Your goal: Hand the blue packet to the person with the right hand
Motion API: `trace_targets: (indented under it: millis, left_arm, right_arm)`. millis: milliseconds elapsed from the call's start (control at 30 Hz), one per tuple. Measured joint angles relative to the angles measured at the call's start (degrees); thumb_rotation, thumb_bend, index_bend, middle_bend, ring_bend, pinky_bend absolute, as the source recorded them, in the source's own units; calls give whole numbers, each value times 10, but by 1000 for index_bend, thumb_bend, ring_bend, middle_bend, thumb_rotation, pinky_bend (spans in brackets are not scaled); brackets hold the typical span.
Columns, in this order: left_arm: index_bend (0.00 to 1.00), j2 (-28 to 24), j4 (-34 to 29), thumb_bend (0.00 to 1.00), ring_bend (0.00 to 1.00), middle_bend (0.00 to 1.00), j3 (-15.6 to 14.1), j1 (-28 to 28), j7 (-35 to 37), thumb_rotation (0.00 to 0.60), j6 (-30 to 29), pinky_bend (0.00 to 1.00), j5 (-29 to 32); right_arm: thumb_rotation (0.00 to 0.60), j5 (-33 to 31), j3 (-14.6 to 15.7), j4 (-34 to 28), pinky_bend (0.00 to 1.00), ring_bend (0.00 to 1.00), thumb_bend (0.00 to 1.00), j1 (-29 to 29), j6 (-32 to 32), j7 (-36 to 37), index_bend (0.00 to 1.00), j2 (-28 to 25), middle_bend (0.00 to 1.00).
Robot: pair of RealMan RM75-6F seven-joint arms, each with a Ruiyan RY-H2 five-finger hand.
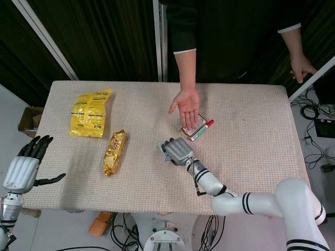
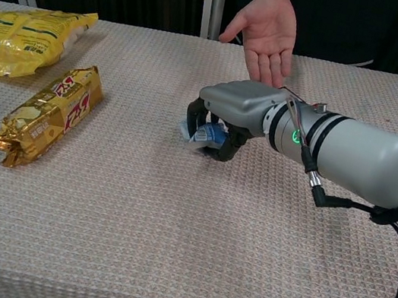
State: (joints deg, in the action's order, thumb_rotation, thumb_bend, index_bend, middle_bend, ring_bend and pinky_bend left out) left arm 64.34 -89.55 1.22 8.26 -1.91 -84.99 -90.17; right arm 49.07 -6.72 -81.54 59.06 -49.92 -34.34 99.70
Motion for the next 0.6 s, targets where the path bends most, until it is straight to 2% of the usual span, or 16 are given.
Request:
trace_targets:
  millis: [167,200,467,600]
  left_arm:
    - [37,1,3,0,66,64,0,-2,2,305,-3,208,-1]
    - [37,1,3,0,66,64,0,-2,3,304,-4,208,-1]
    - [37,2,8,0,65,64,1,-3,8,304,-8,208,-3]
    - [37,2,7,0,65,64,1,1,8,306,-2,208,-3]
  right_arm:
    - [600,58,3,0,910,633,477,-14,-51,6,850,2,689]
    - [600,73,2,-2,921,644,478,-17,-63,9,867,0,701]
    - [600,243,-5,-59,932,655,477,-60,-210,46,886,-58,716]
    - [600,278,-24,-48,932,654,477,-83,-276,50,873,-76,716]
